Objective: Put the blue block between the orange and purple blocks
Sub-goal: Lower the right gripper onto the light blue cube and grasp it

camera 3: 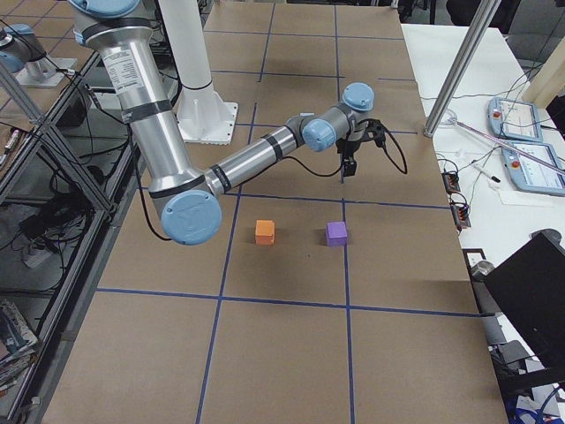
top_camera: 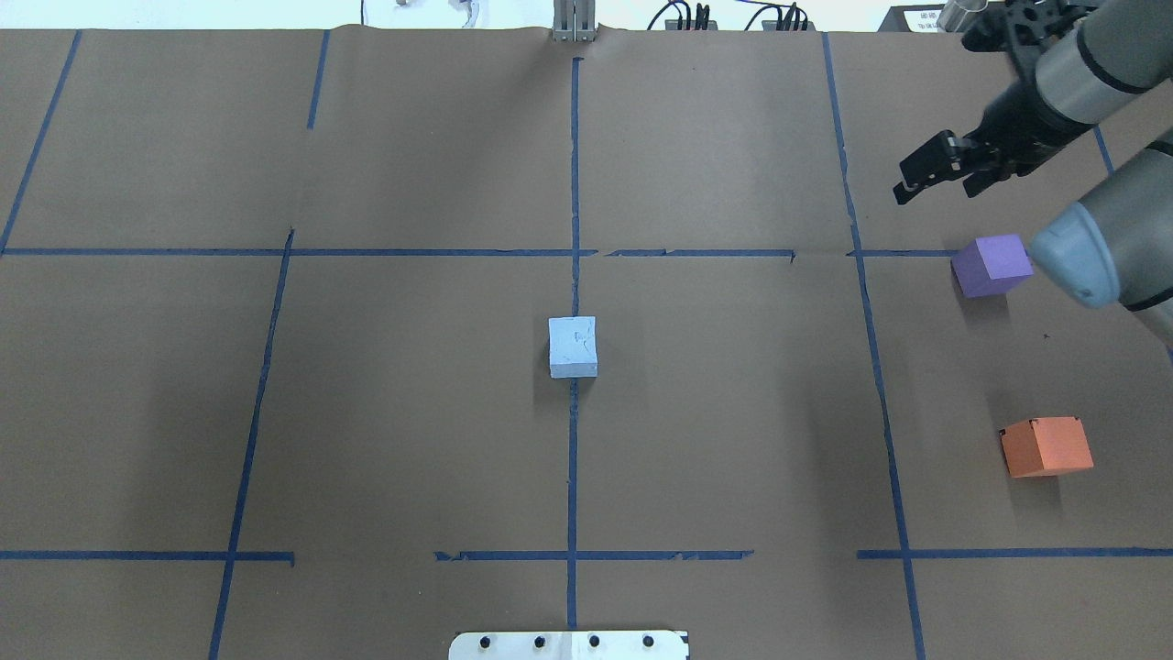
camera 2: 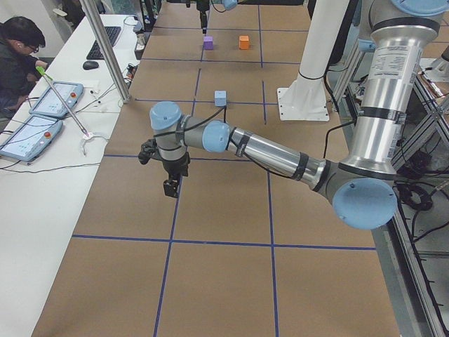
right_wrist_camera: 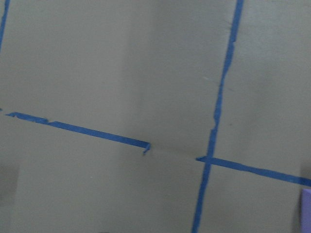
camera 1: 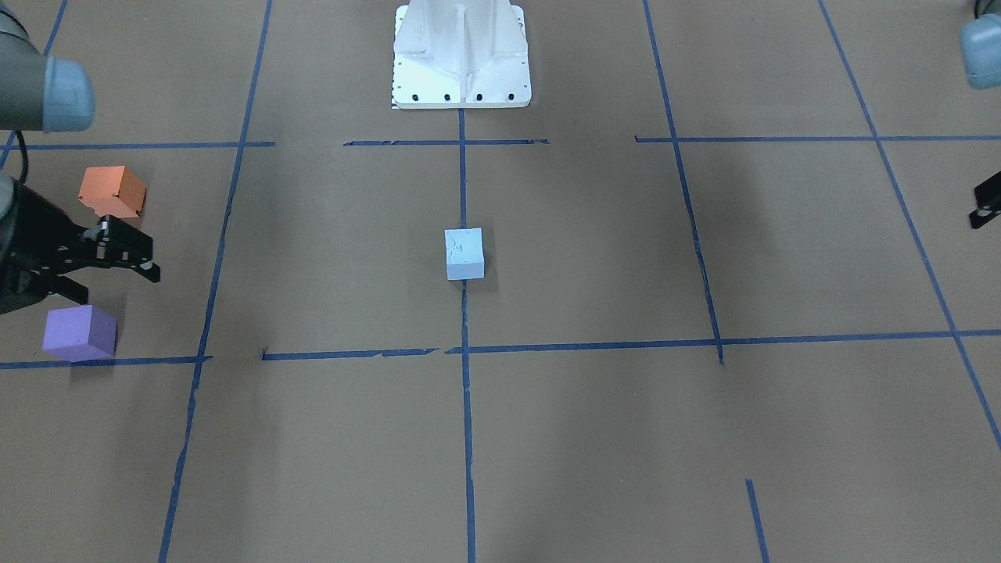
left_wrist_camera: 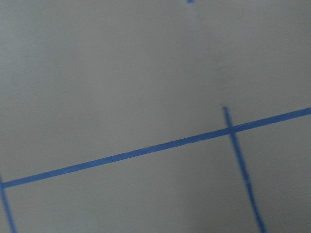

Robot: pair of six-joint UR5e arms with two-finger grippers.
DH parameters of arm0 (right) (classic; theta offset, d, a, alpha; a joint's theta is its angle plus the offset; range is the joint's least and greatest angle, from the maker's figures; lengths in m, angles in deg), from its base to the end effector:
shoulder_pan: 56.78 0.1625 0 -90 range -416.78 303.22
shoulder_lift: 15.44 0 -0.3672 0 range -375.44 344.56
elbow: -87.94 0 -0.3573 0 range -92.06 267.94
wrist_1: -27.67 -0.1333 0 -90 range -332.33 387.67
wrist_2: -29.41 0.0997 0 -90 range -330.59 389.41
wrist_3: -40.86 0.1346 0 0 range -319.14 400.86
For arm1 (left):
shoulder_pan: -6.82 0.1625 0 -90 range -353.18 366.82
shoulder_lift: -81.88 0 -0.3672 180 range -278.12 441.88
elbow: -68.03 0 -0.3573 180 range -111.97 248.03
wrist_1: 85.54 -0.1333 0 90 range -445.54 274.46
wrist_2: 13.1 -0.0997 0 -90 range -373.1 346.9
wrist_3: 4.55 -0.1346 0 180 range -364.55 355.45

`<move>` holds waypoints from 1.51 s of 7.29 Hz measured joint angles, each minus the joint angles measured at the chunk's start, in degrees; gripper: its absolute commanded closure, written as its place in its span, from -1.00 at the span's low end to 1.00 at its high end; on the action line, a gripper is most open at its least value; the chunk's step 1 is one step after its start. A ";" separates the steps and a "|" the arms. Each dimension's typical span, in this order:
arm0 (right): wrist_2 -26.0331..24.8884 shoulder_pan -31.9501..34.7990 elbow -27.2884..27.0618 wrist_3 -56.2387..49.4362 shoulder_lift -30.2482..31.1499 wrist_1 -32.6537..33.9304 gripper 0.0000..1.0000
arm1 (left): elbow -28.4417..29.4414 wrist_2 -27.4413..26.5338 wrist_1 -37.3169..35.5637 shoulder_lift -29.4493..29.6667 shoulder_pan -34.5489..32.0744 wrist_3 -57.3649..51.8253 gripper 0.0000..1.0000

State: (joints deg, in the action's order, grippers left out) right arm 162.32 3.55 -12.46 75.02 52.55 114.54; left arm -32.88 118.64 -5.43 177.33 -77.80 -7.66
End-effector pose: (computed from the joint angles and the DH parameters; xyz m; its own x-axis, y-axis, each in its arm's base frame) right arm -0.2498 -0.5226 0.3337 0.5907 -0.1875 0.7848 0.0860 0.9817 0.1699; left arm 0.0023 -0.4900 0.5160 0.7297 0.1981 -0.6544 -0.1329 0.9799 0.1484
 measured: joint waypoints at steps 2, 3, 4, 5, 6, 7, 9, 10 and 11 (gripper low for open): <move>-6.61 -9.22 0.36 11.25 -8.25 3.22 -1.00 | 0.40 4.01 1.28 -5.68 -5.42 -4.02 -1.00; -9.73 -13.71 0.52 17.00 -11.51 3.57 -1.00 | 0.59 4.75 1.90 -6.65 -6.21 -4.40 -1.00; -13.28 -17.90 1.16 21.88 -14.46 3.71 -1.00 | 0.69 5.03 2.17 -7.02 -6.46 -4.54 -1.00; -16.48 -21.36 3.31 25.96 -17.98 3.78 -1.00 | 0.64 5.14 2.28 -7.14 -6.50 -4.57 -1.00; -19.21 -24.27 6.83 29.33 -22.00 3.80 -1.00 | 0.44 5.17 2.32 -7.17 -6.51 -4.53 -1.00; -21.70 -26.55 10.97 31.62 -25.61 3.73 -1.00 | 0.28 5.18 2.33 -7.19 -6.52 -4.48 -1.00; -24.86 -29.51 18.46 33.74 -30.42 3.48 -1.00 | 0.19 5.19 2.33 -7.20 -6.53 -4.45 -1.00; -25.68 -30.36 19.96 33.77 -30.65 3.43 -1.00 | 0.20 5.19 2.34 -7.20 -6.53 -4.42 -1.00; -26.37 -30.97 20.51 33.49 -30.07 3.40 -1.00 | 0.21 5.19 2.33 -7.19 -6.53 -4.39 -1.00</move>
State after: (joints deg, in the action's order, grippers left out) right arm 135.95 -27.42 8.04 108.51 22.48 117.94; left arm -32.67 123.83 -3.10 170.13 -84.32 -12.05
